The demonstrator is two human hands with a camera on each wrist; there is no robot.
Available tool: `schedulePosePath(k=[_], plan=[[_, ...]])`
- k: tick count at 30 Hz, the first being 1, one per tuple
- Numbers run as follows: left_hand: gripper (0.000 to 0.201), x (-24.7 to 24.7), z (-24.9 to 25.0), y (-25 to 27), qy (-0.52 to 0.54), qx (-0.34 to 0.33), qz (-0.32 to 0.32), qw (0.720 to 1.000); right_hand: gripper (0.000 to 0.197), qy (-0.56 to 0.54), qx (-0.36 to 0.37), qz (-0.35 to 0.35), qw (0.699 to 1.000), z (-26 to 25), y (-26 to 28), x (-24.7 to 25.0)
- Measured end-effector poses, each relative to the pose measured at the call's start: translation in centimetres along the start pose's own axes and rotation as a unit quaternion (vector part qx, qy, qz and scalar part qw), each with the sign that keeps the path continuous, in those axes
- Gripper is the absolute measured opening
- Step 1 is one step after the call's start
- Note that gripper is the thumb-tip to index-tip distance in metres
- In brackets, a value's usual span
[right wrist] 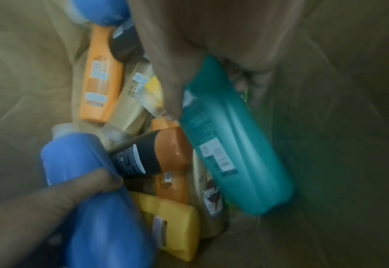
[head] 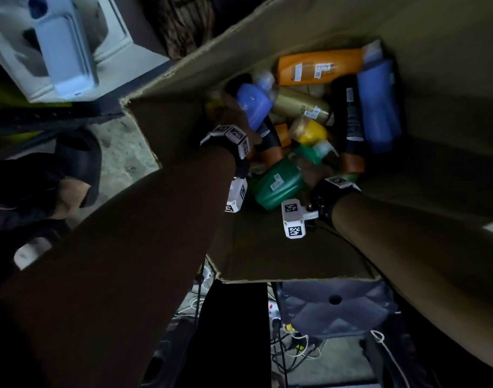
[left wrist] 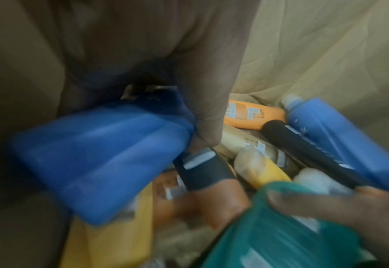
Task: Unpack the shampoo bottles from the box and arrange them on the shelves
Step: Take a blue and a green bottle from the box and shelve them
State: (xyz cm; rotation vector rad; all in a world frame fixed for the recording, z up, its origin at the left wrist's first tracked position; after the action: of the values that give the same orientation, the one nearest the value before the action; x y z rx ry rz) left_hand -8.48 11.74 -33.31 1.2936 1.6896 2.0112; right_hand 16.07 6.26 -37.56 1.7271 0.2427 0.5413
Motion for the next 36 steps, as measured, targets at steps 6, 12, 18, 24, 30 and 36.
schedulePosePath(k=[6, 12, 18, 24, 30, 36], plan=[[0.124, -1.8, -0.1, 1.4, 0.028, -0.009, 0.011, 0.999, 0.065, -0.154, 0.074, -0.030, 0.985, -0.3, -0.2, -1.6], [0.119, -2.7, -0.7, 0.7, 0.098, 0.022, -0.005, 0.995, 0.039, -0.096, 0.126, -0.125, 0.979, -3.8, 0.7, -3.2], [0.127, -3.9, -2.0, 0.7, 0.204, 0.078, -0.036, 0.975, 0.041, -0.145, 0.179, -0.034, 0.973, -6.4, 2.5, -0.9], [0.058, -2.1, -1.1, 4.6, 0.439, 0.045, 0.001, 0.897, 0.042, -0.088, 0.215, -0.063, 0.971, -12.6, 5.0, 2.5], [0.052, 0.6, -0.1, 9.5, 0.476, 0.010, 0.011, 0.879, 0.058, -0.015, 0.177, -0.157, 0.971, -14.2, 9.1, 6.0], [0.036, 0.5, 0.1, 13.8, 0.479, -0.017, -0.035, 0.877, 0.042, 0.057, 0.187, -0.153, 0.969, -12.6, 13.9, 9.1]])
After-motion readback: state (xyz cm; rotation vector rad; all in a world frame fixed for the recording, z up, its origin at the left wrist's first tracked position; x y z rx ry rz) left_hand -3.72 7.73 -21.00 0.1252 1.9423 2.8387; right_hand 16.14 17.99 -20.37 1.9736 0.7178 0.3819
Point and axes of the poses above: each hand's wrist, its own y-axis away from the middle knuckle, its own x-axis out of the back of the hand, z = x × y, the point moved 6 cm from there along -y, towards the middle knuckle, and after that the axes turned 6 degrees about x, right-handed, at the moved point
